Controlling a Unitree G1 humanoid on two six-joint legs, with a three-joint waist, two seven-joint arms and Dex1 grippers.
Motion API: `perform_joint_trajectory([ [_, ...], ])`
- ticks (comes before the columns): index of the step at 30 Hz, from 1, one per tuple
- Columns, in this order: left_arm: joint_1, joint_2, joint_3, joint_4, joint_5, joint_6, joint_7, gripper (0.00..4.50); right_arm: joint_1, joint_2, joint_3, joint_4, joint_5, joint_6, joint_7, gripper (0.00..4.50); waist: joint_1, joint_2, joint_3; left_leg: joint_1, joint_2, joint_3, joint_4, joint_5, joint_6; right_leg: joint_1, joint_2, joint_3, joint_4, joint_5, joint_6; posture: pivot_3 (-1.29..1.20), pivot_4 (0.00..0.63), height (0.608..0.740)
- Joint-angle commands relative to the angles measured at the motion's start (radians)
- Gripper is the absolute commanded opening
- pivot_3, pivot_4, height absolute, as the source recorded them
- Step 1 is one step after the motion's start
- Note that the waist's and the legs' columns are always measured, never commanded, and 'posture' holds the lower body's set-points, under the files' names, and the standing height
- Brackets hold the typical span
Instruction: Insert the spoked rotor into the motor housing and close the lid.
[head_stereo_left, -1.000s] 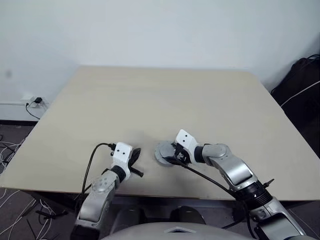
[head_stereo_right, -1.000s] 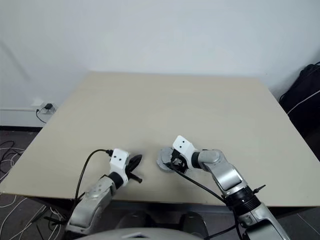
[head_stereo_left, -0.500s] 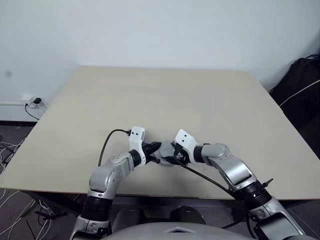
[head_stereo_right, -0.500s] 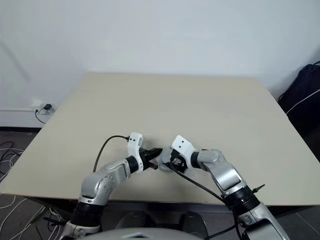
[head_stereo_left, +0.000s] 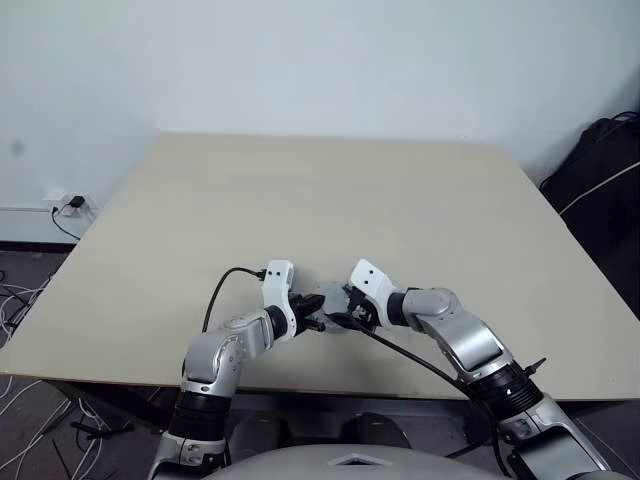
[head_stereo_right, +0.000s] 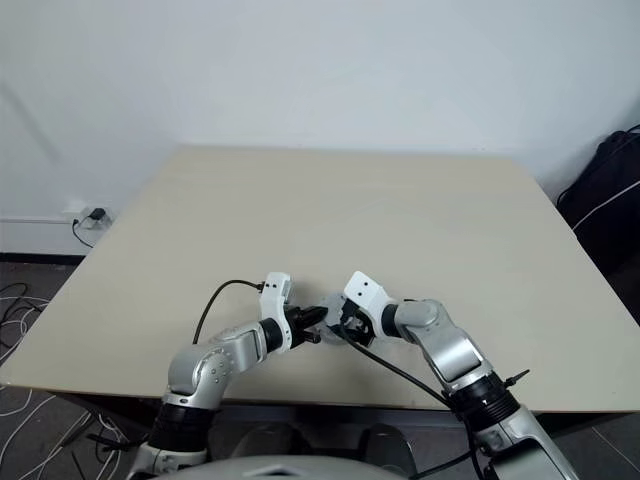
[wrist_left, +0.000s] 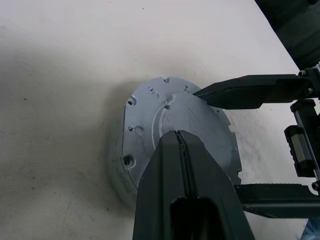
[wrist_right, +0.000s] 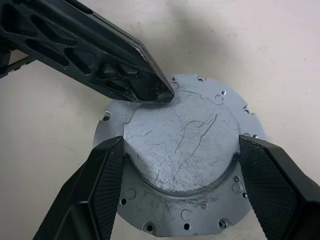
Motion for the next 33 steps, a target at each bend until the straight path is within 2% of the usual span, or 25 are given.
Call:
perform_joint_trajectory([
  [1, -0.011, -0.010, 0.045, 0.028, 0.016, -0.003, 0.059, 0.00, -0.008, -0.006, 0.006, 0.024, -0.034, 0.008, -0.022, 3.16, -0.001, 0.000, 0.000, 0.000, 0.000, 0.000, 0.000, 0.000, 0.001, 0.000, 0.000, 0.000, 0.000, 0.000, 0.000, 0.00, 0.000, 0.740],
  [8, -0.021, -0.019, 0.061, 0.042, 0.019, 0.000, 0.081, 0.00, -0.013, -0.005, 0.007, 0.027, -0.035, 0.008, -0.022, 3.16, -0.001, 0.000, 0.001, 0.001, 0.000, 0.000, -0.002, -0.001, 0.002, 0.000, 0.000, 0.000, -0.001, 0.000, 0.000, 0.00, 0.000, 0.740],
  [15, -0.027, -0.013, 0.039, 0.036, -0.006, 0.018, 0.032, 0.00, -0.013, -0.004, 0.008, 0.023, -0.034, 0.009, -0.023, 3.16, -0.002, -0.001, 0.002, 0.001, 0.000, 0.000, -0.003, -0.001, 0.002, 0.000, 0.000, 0.000, -0.001, 0.000, 0.000, 0.00, 0.000, 0.740],
  [24, -0.049, -0.049, 0.109, 0.038, 0.024, -0.151, 0.093, 0.00, -0.014, -0.005, 0.011, 0.022, -0.036, 0.009, -0.024, 3.16, -0.009, -0.001, 0.002, 0.001, 0.000, 0.000, -0.005, -0.001, 0.002, -0.001, 0.000, 0.000, -0.002, 0.000, 0.000, 0.00, 0.000, 0.740],
  [33, -0.037, -0.037, 0.078, 0.034, -0.013, -0.091, 0.040, 0.00, -0.018, -0.004, 0.013, 0.027, -0.037, 0.004, -0.025, 3.16, -0.011, -0.002, 0.004, 0.001, 0.000, 0.000, -0.006, -0.001, 0.002, -0.001, 0.000, -0.001, -0.003, -0.001, -0.001, 0.00, 0.000, 0.740],
])
